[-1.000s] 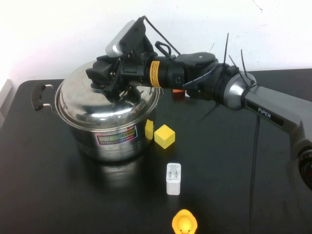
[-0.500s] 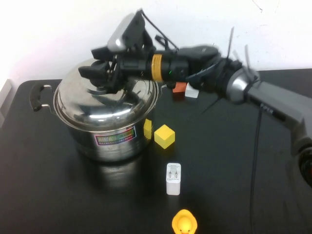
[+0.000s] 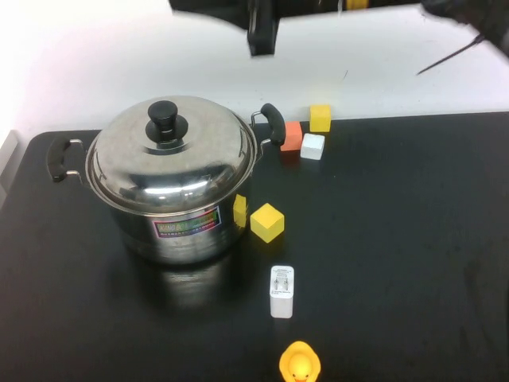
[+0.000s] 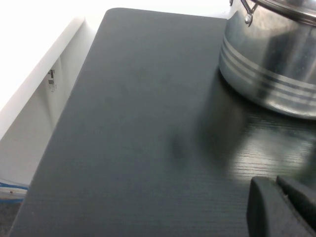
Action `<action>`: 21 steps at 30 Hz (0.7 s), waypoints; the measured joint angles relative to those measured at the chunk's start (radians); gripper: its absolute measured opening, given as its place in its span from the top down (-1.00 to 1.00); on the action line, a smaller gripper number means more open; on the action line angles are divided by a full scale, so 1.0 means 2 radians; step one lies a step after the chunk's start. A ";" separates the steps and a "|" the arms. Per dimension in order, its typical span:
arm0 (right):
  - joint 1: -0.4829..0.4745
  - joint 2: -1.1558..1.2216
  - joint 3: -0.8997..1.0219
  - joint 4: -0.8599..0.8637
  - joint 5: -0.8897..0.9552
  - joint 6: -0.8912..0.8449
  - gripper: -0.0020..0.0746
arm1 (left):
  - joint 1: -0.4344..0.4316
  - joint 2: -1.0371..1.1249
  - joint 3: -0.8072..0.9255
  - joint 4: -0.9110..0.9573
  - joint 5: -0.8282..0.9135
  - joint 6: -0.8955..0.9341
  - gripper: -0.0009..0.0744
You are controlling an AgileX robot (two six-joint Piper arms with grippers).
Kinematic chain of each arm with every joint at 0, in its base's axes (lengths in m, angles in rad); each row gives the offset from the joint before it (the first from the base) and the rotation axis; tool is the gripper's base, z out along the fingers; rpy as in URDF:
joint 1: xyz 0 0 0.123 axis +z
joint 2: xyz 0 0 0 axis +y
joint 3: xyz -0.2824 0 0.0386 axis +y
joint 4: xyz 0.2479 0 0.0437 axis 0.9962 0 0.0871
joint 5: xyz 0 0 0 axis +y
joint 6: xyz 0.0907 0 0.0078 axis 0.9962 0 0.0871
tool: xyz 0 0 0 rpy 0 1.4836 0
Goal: Cover the pot
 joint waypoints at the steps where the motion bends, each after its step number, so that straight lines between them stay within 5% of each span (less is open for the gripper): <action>1: 0.000 -0.015 0.004 0.000 -0.001 0.000 0.91 | 0.000 0.000 0.000 0.000 0.000 0.000 0.98; 10: 0.003 -0.138 0.142 -0.003 0.045 -0.027 0.91 | 0.000 0.000 0.000 0.000 0.000 0.000 0.98; 21: 0.038 -0.444 0.571 0.001 0.321 -0.068 0.91 | 0.000 0.000 0.000 0.000 0.000 0.000 0.98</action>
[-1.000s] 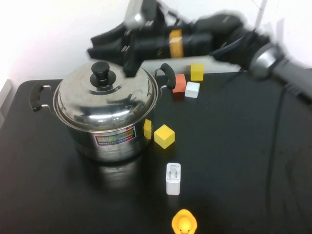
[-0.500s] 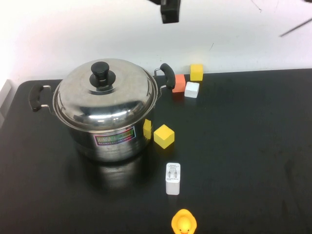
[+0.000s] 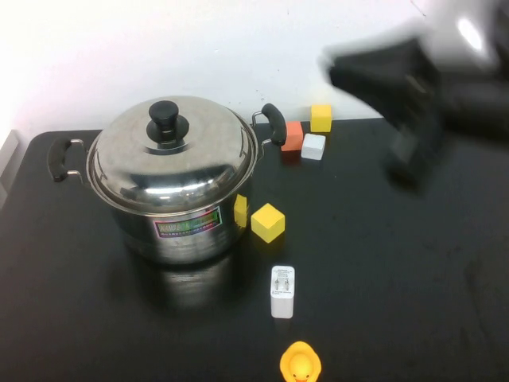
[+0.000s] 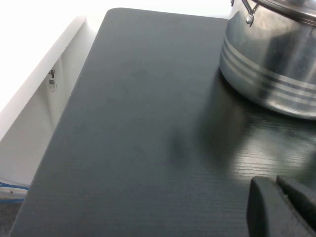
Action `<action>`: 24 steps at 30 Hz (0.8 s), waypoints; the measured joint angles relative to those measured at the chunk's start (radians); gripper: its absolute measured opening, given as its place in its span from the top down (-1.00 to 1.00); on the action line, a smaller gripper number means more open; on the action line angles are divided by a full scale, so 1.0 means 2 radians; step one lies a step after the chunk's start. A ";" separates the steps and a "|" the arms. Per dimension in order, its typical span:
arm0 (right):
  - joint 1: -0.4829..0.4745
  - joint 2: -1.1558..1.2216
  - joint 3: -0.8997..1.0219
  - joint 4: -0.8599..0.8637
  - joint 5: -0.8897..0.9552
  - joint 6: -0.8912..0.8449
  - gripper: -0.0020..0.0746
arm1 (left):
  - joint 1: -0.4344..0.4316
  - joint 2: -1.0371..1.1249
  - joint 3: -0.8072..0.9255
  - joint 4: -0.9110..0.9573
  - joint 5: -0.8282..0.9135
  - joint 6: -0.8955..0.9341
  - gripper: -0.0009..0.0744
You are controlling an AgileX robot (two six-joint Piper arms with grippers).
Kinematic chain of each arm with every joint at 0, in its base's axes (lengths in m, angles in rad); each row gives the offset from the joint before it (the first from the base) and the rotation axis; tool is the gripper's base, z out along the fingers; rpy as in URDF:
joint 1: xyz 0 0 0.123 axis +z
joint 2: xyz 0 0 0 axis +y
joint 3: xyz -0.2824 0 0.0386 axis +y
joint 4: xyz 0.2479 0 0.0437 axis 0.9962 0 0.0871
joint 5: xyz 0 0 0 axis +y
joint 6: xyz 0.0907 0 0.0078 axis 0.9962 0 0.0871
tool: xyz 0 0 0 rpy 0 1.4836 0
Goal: Cover the pot
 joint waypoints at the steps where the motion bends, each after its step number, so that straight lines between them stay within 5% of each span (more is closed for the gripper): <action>1: 0.009 -0.038 0.037 0.001 0.025 0.007 0.91 | 0.000 0.000 0.000 0.000 0.000 0.000 0.98; 7: 0.023 -0.194 0.206 0.007 0.120 0.037 0.92 | 0.000 0.000 0.000 0.000 0.000 0.000 0.98; 16: 0.023 -0.318 0.312 0.030 0.212 0.007 0.92 | 0.000 0.000 0.000 0.000 0.000 0.000 0.98; 19: 0.023 -0.327 0.336 0.183 0.266 -0.174 0.92 | 0.000 0.000 0.000 0.000 0.000 0.000 0.98; 24: 0.023 -0.344 0.351 0.586 0.408 -0.614 0.92 | 0.000 0.000 0.000 0.000 0.000 0.000 0.98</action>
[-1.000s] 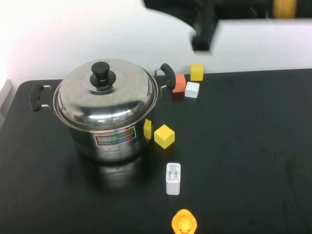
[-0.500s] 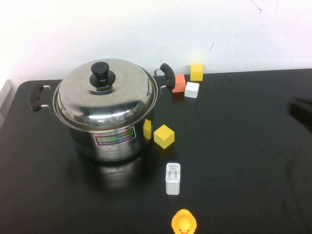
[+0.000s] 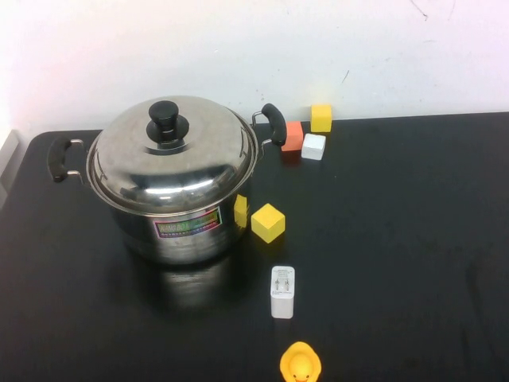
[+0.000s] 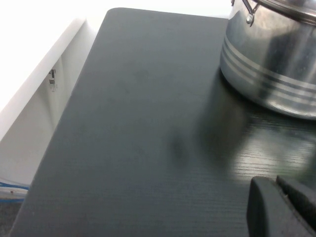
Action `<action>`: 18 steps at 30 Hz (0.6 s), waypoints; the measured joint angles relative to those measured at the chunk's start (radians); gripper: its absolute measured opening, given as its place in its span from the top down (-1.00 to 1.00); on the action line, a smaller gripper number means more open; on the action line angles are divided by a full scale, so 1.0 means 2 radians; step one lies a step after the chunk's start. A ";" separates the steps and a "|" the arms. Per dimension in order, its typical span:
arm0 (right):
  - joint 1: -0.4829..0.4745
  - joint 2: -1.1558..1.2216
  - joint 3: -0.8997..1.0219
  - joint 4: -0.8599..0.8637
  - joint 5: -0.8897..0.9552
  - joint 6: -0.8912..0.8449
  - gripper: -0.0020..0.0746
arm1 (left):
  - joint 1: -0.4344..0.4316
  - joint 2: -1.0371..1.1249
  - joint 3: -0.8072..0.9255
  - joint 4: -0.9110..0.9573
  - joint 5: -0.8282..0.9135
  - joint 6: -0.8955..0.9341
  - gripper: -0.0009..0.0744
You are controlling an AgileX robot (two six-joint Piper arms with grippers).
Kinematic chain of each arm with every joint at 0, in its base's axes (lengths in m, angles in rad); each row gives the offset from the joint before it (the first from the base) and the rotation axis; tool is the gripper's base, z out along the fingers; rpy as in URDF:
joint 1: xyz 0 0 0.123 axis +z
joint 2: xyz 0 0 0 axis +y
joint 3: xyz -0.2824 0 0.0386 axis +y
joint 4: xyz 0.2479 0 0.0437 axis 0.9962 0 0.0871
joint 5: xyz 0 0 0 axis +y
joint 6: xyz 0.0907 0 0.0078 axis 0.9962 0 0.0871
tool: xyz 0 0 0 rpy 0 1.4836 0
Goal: Cover the pot
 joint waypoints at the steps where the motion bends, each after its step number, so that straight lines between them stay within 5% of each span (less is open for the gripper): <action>1: 0.000 -0.007 0.004 0.062 0.025 -0.060 0.92 | 0.000 0.000 0.000 0.000 0.000 0.000 0.98; 8: -0.082 -0.099 0.095 0.293 -0.025 -0.272 0.92 | 0.000 0.000 0.000 0.000 0.000 0.000 0.98; 18: -0.298 -0.275 0.193 0.321 -0.056 -0.312 0.92 | 0.000 0.000 0.000 0.000 0.000 0.000 0.98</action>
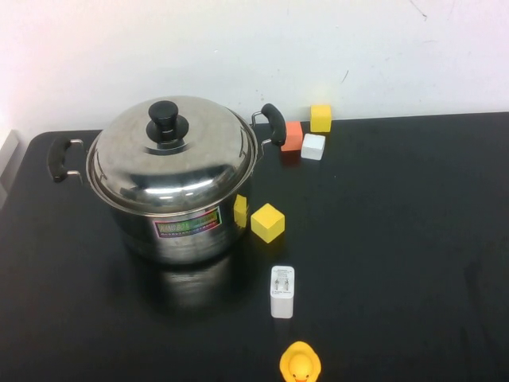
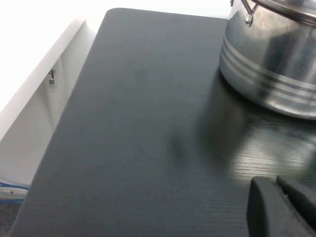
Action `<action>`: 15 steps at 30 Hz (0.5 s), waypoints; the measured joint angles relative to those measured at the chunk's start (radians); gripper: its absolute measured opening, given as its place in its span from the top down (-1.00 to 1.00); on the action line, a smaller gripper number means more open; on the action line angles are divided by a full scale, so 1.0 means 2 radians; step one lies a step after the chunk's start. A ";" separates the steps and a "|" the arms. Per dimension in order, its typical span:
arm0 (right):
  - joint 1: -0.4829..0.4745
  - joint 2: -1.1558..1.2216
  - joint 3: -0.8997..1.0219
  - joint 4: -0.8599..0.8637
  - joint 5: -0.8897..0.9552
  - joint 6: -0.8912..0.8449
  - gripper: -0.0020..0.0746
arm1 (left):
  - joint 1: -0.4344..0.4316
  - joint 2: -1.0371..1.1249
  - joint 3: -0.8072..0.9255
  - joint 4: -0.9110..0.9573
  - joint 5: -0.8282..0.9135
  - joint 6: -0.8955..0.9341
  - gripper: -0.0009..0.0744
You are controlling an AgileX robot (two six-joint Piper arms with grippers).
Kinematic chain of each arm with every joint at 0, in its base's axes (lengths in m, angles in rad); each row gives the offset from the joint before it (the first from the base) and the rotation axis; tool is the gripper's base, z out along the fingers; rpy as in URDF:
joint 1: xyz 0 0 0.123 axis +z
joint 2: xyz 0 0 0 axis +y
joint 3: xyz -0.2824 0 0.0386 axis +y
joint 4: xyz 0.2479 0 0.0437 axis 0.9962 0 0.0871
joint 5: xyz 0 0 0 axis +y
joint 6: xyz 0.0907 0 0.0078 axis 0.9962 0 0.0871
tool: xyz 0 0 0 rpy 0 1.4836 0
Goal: Cover the pot
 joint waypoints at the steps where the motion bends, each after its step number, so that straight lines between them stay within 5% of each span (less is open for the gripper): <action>1: -0.021 -0.009 0.008 0.000 0.000 0.001 0.92 | 0.000 0.000 0.000 0.000 0.000 0.000 0.98; 6: -0.066 -0.016 0.019 -0.031 0.028 0.047 0.92 | 0.000 0.000 0.000 0.000 0.000 0.000 0.98; 15: 0.010 -0.016 0.018 -0.075 0.063 0.129 0.92 | 0.000 0.000 0.000 0.000 0.000 0.000 0.98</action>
